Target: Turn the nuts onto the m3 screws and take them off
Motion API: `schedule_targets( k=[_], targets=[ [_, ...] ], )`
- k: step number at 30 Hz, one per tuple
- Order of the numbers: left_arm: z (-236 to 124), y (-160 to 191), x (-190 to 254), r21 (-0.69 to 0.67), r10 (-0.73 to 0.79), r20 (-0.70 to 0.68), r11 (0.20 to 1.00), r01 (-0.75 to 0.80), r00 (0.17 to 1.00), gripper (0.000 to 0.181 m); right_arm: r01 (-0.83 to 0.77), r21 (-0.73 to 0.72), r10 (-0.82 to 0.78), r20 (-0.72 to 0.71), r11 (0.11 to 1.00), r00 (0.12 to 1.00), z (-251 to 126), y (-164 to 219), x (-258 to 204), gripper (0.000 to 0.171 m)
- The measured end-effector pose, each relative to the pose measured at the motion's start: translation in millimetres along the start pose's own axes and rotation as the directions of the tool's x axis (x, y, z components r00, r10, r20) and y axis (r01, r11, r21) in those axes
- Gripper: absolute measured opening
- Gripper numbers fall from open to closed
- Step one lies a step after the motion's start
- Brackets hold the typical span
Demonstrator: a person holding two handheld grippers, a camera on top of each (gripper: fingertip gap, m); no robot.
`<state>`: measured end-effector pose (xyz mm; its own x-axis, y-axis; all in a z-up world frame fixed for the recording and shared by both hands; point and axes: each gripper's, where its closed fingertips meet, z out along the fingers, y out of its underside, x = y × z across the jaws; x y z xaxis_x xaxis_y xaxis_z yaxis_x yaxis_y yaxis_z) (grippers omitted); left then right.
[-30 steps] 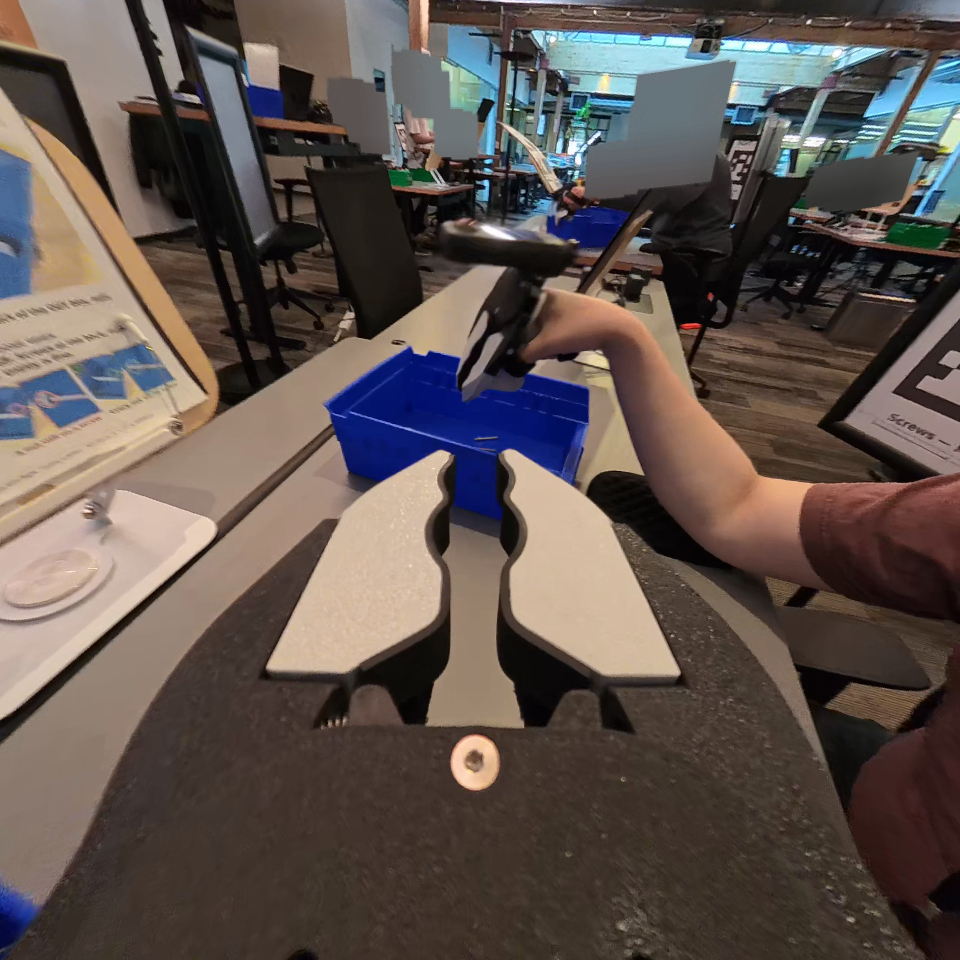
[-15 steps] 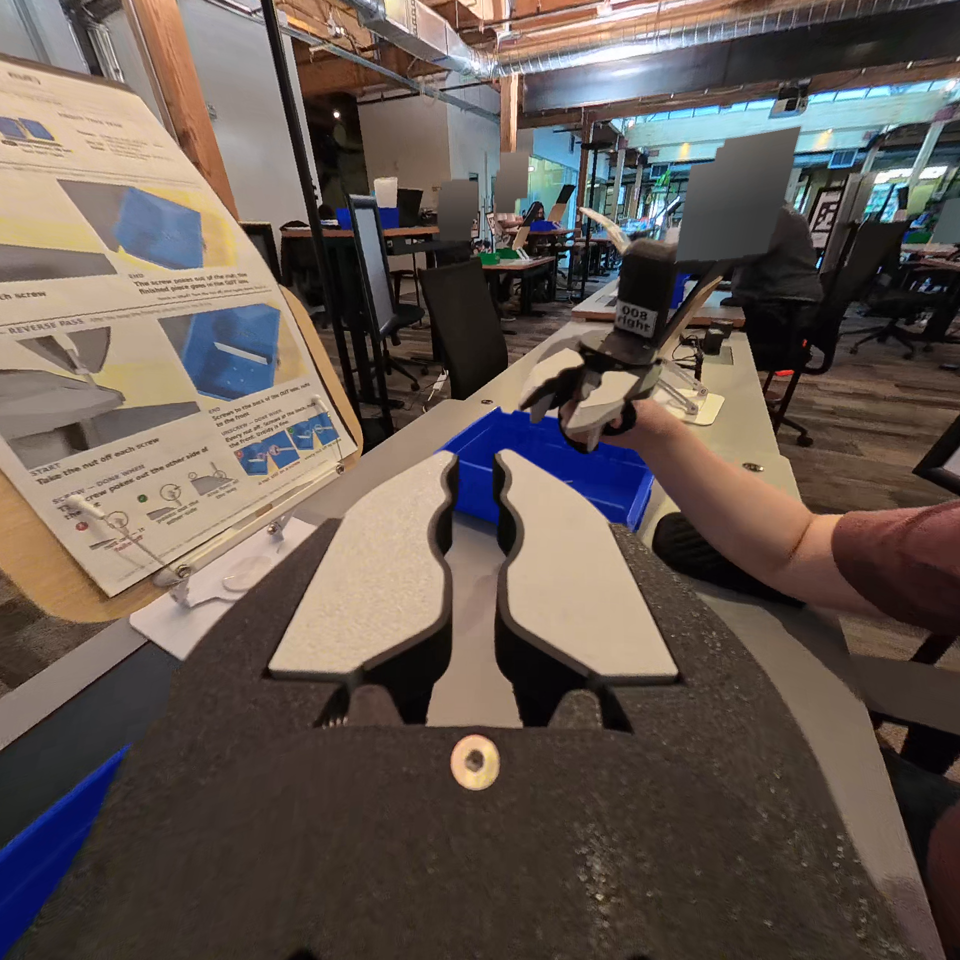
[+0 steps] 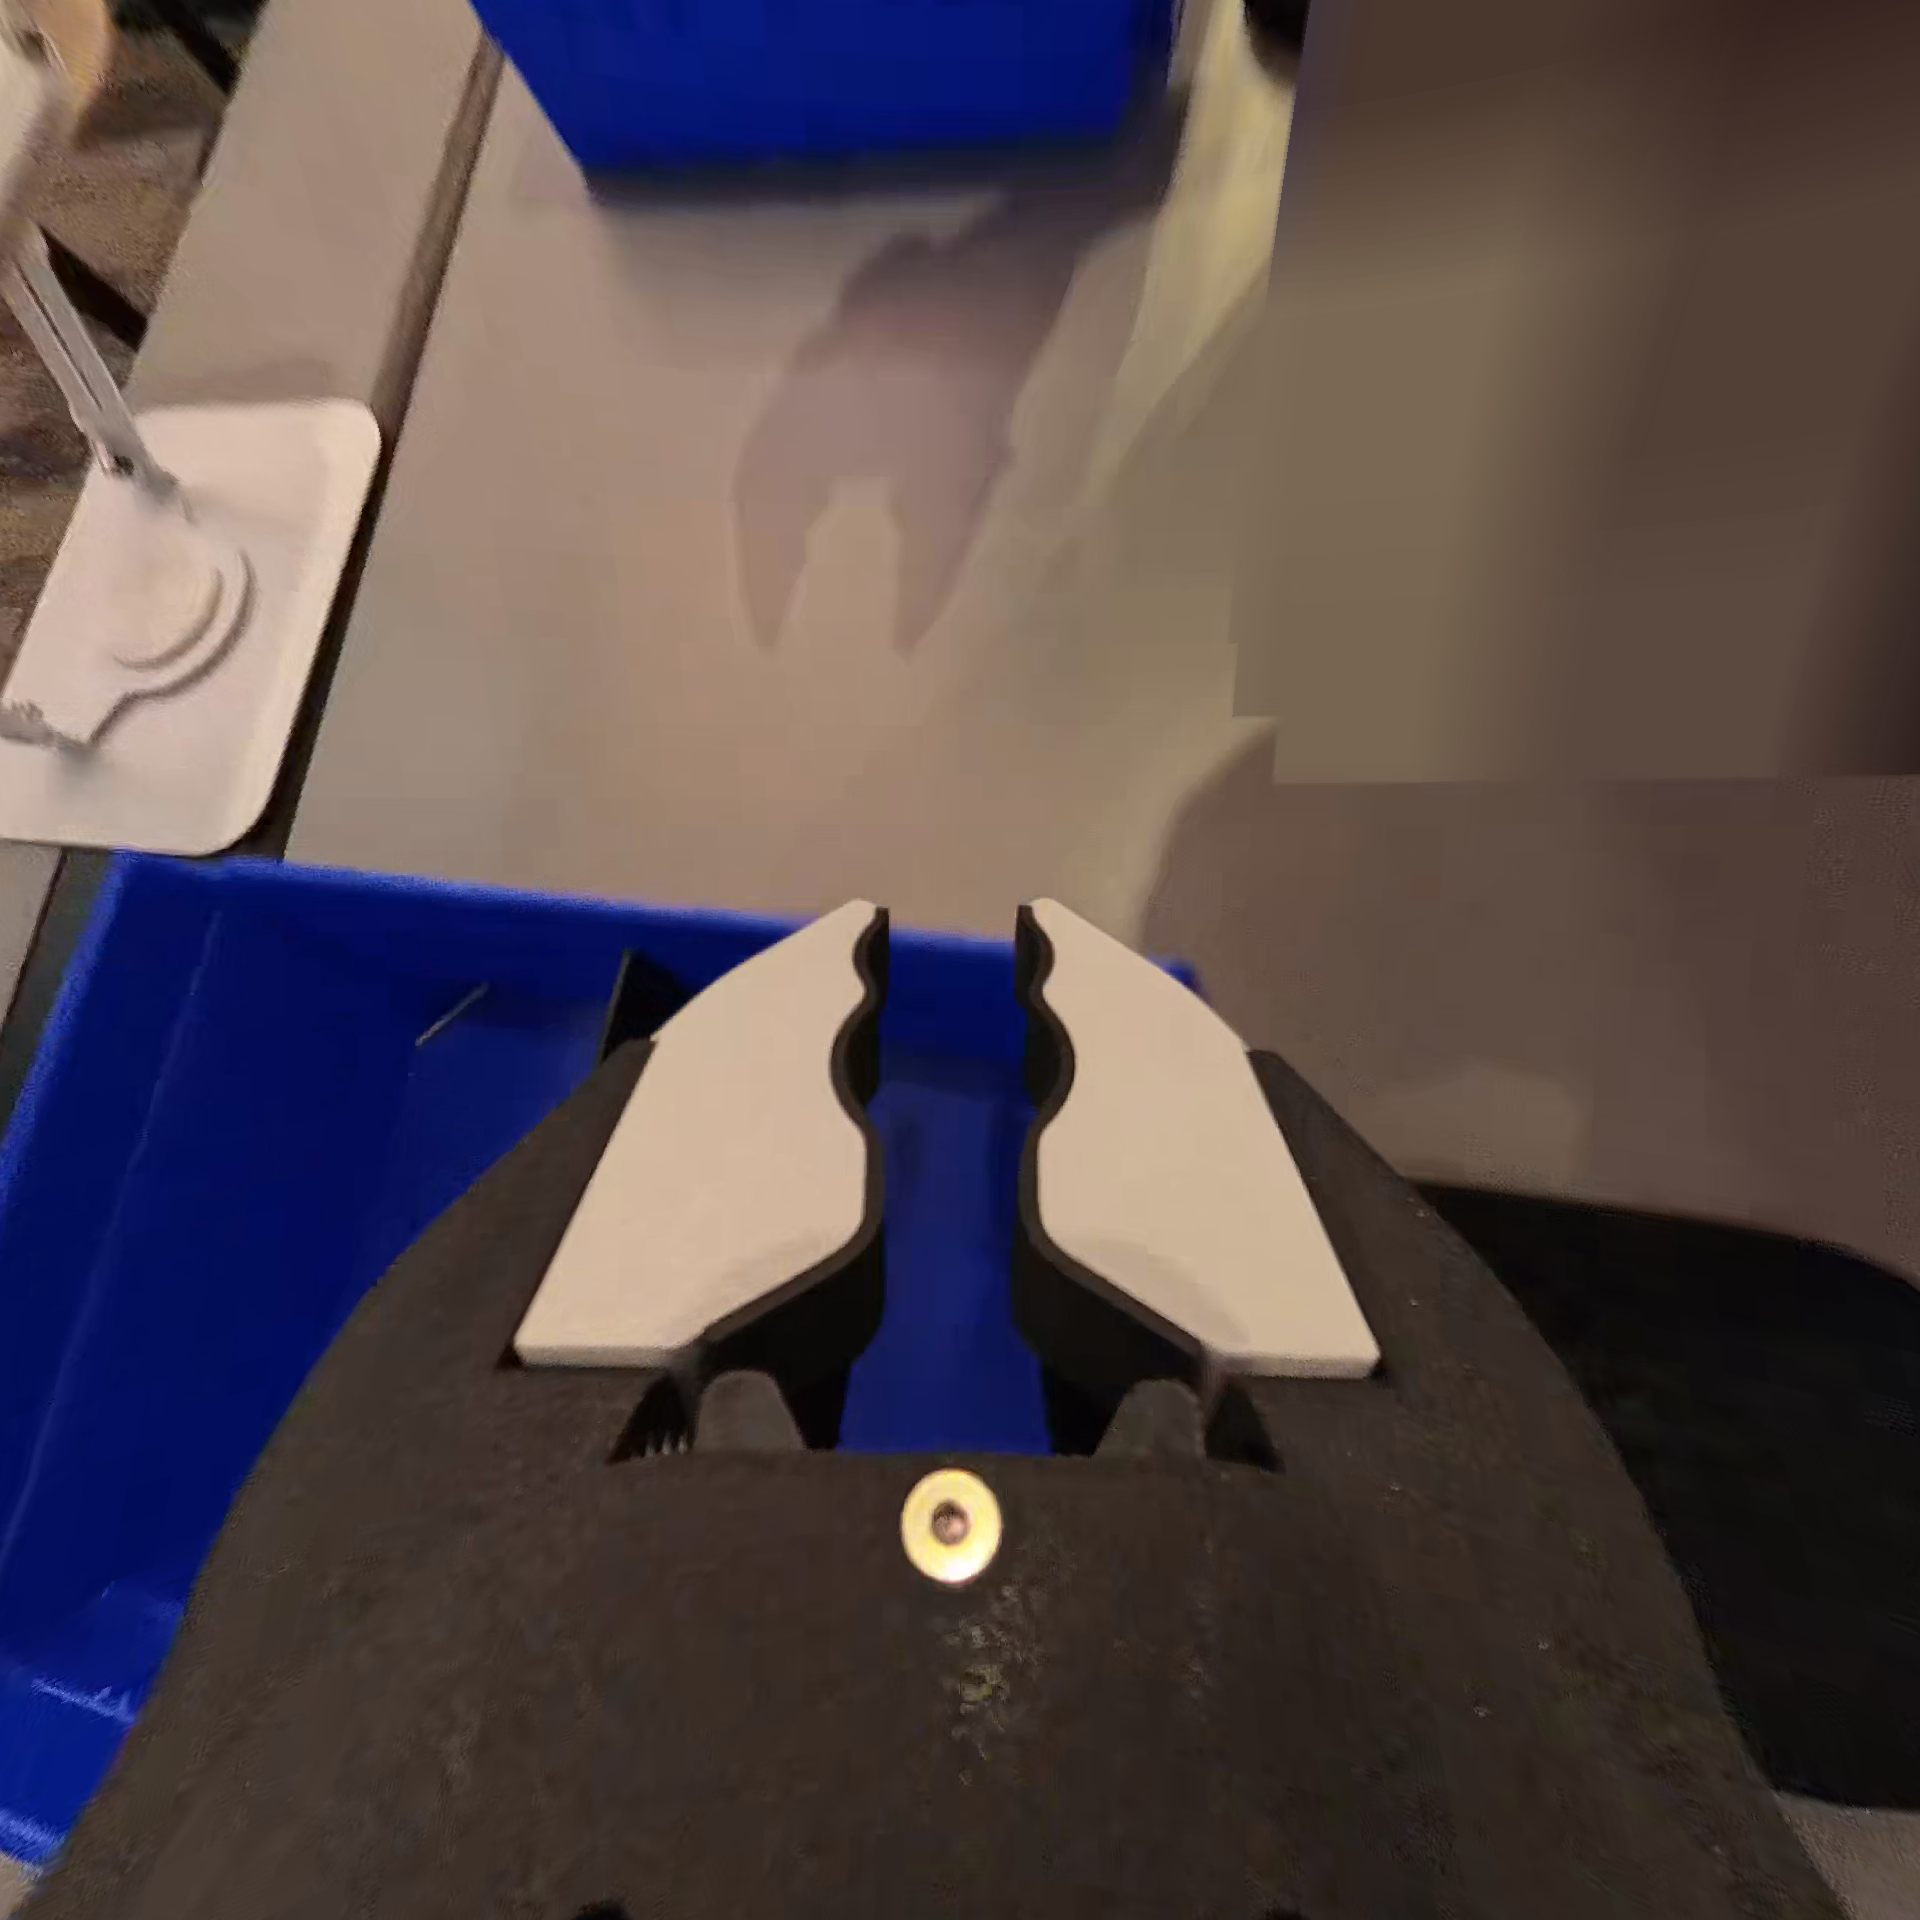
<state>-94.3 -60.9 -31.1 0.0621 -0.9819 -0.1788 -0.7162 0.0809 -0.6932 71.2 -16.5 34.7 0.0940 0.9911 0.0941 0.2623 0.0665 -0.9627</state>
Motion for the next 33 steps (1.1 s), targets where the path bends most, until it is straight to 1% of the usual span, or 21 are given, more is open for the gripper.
schedule_targets(
  k=[1, 3, 5, 8, 11, 14, 16, 18, 20, 23, 27, 30, 33],
  targets=[
    [5.5, 11.5, -0.7, -0.020, 0.008, -0.006, 1.000, -0.008, 1.000, 0.023, -0.003, -0.019, 0.003, -0.008, 1.000, 1.000, 0.0, 4.5, 1.9, 0.047],
    [13.3, 30.8, -0.3, -0.070, -0.037, -0.064, 0.997, 0.032, 0.997, 0.025, -0.003, -0.058, 0.001, -0.033, 0.998, 0.999, -0.6, 12.4, 6.7, 0.048],
    [16.9, 53.1, -2.1, -0.170, -0.089, -0.118, 0.983, 0.068, 0.989, 0.036, -0.002, -0.080, -0.002, -0.042, 0.997, 0.999, -0.7, 16.7, 8.5, 0.049],
    [16.4, 84.9, -6.2, -0.325, -0.134, -0.173, 0.943, 0.072, 0.976, 0.039, -0.002, -0.091, -0.001, -0.037, 0.996, 0.999, 2.4, 20.6, 8.7, 0.049],
    [16.6, 98.1, -9.0, -0.394, -0.112, -0.205, 0.919, 0.023, 0.972, 0.039, -0.016, -0.129, 0.012, -0.027, 0.992, 1.000, 8.1, 32.2, 8.8, 0.050],
    [16.5, 111.0, -7.3, -0.468, -0.096, -0.250, 0.883, -0.033, 0.964, 0.052, -0.015, -0.173, 0.010, -0.030, 0.985, 1.000, 13.5, 44.5, 10.8, 0.051],
    [17.4, 117.8, -1.0, -0.496, -0.119, -0.291, 0.868, -0.043, 0.949, 0.062, -0.029, -0.190, 0.027, -0.012, 0.981, 1.000, 16.8, 49.5, 8.8, 0.052],
    [19.3, 126.9, 1.6, -0.523, -0.107, -0.309, 0.849, -0.074, 0.945, 0.067, -0.032, -0.203, 0.031, -0.007, 0.979, 0.999, 19.2, 52.5, 7.2, 0.052],
    [21.0, 136.0, 1.9, -0.551, -0.091, -0.315, 0.828, -0.104, 0.945, 0.077, -0.016, -0.219, 0.016, -0.002, 0.976, 1.000, 20.6, 52.8, 4.5, 0.053],
    [23.9, 143.6, 0.9, -0.563, -0.073, -0.314, 0.817, -0.123, 0.947, 0.082, 0.019, -0.236, -0.019, 0.003, 0.972, 1.000, 20.9, 51.0, 0.5, 0.053],
    [27.4, 148.4, 0.5, -0.571, -0.088, -0.303, 0.814, -0.107, 0.949, 0.085, 0.028, -0.235, -0.026, 0.010, 0.972, 1.000, 19.8, 49.0, -2.1, 0.053],
    [26.9, 149.8, 0.3, -0.571, -0.071, -0.296, 0.812, -0.117, 0.952, 0.085, 0.022, -0.241, -0.019, 0.014, 0.970, 1.000, 20.7, 50.1, -2.5, 0.053],
    [27.7, 152.4, -0.4, -0.576, -0.017, -0.280, 0.803, -0.154, 0.960, 0.083, 0.032, -0.254, -0.027, 0.023, 0.967, 0.999, 22.0, 52.1, -4.8, 0.053]
  ],
)
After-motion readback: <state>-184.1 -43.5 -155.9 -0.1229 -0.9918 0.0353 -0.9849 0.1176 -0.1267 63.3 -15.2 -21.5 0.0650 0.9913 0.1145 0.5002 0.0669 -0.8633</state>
